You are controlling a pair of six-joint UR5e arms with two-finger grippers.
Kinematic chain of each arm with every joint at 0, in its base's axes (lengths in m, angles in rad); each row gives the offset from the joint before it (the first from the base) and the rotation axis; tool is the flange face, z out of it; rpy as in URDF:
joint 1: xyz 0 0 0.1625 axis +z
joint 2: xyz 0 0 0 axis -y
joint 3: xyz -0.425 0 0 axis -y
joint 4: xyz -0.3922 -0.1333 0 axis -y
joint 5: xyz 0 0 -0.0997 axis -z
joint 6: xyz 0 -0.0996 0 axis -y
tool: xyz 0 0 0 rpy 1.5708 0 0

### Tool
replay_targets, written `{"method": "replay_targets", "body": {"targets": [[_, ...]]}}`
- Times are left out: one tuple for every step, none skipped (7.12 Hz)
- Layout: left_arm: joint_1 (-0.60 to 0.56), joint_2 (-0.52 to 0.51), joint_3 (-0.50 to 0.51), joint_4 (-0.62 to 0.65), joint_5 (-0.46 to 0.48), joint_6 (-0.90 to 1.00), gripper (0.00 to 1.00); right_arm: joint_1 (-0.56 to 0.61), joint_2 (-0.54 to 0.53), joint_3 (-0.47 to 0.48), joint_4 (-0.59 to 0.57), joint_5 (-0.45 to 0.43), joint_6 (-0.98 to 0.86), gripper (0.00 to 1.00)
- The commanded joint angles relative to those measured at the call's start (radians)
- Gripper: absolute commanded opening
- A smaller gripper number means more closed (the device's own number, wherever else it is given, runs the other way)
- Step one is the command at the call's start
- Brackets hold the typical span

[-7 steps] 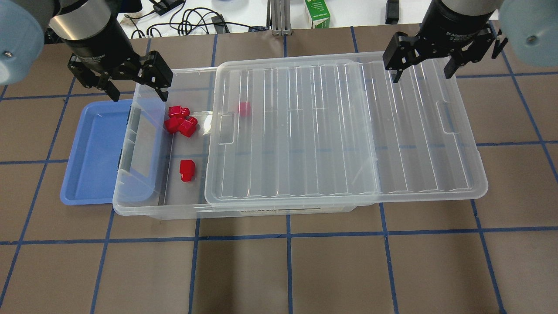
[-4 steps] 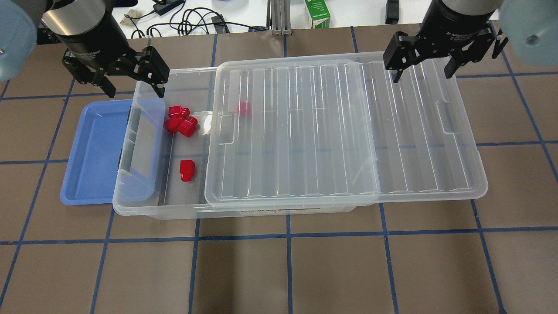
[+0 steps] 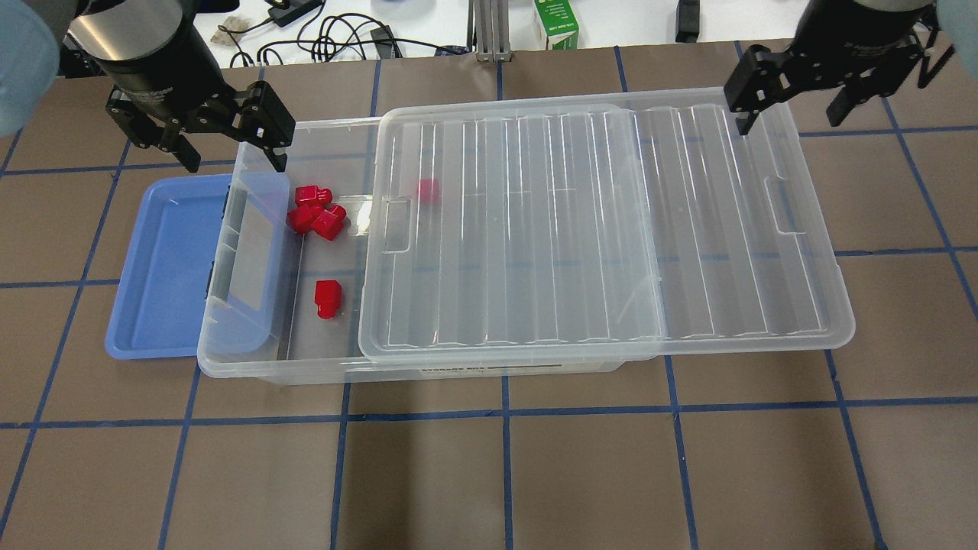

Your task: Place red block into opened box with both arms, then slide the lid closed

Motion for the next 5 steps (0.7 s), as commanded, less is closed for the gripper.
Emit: {"method": "replay_targets", "body": {"targets": [[0.000,-0.001,0.000,0.000,-0.002,0.000,1.00,-0.187,0.000,0.086,-0.011,-0.011,-0.189,1.00],[0.000,0.001,0.000,0.000,-0.001,0.000,1.00,-0.198,0.022,0.151,-0.061,-0.018,-0.189,1.00],[0.000,0.001,0.000,0.001,-0.004,0.000,1.00,-0.217,0.070,0.190,-0.145,-0.047,-0.186,1.00],[0.000,-0.001,0.000,0.000,-0.002,0.000,1.00,-0.229,0.091,0.203,-0.166,-0.057,-0.190,1.00],[-0.002,-0.002,-0.001,0.001,-0.007,-0.002,1.00,-0.235,0.109,0.203,-0.184,-0.083,-0.219,1.00]]}}
